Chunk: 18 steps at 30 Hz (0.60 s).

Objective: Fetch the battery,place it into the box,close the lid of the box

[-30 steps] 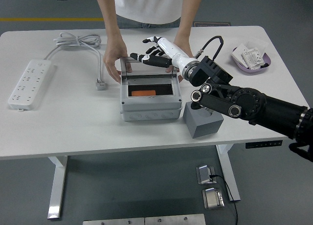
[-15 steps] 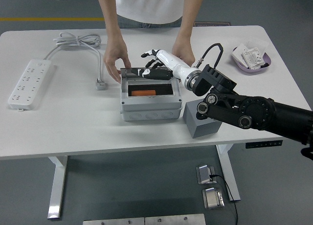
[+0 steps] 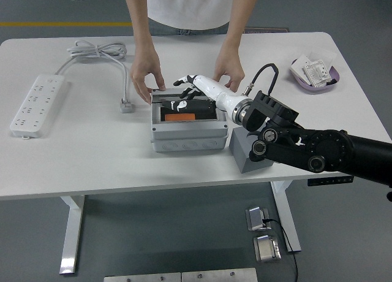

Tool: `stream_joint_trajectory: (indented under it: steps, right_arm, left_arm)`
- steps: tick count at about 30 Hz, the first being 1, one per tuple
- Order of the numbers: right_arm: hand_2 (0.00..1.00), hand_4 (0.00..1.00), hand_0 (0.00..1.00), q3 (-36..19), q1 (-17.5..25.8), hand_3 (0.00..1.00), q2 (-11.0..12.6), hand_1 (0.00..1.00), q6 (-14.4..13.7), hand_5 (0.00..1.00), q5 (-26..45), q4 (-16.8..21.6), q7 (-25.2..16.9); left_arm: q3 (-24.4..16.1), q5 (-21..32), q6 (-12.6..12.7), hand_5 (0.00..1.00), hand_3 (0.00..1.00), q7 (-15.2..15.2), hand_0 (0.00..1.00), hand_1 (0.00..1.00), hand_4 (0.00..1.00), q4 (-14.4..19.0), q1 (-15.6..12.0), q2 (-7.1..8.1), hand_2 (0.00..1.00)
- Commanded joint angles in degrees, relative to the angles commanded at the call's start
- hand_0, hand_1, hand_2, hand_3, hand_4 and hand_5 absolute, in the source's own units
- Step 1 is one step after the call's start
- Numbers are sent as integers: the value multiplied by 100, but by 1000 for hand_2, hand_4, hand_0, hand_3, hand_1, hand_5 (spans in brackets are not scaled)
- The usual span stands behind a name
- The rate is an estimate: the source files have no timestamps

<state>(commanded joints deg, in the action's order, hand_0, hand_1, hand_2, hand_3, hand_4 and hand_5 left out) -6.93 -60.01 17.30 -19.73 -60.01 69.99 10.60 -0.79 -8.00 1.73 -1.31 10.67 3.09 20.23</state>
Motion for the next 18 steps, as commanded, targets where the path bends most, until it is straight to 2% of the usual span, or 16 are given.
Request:
stream_joint_trajectory:
  steps: [18]
  right_arm:
    - [694, 916, 739, 8, 284, 865, 207, 648, -14, 778, 473, 1, -209]
  left_arm:
    - [79, 91, 2, 145, 639, 40, 598, 688, 701, -2, -32, -29, 623]
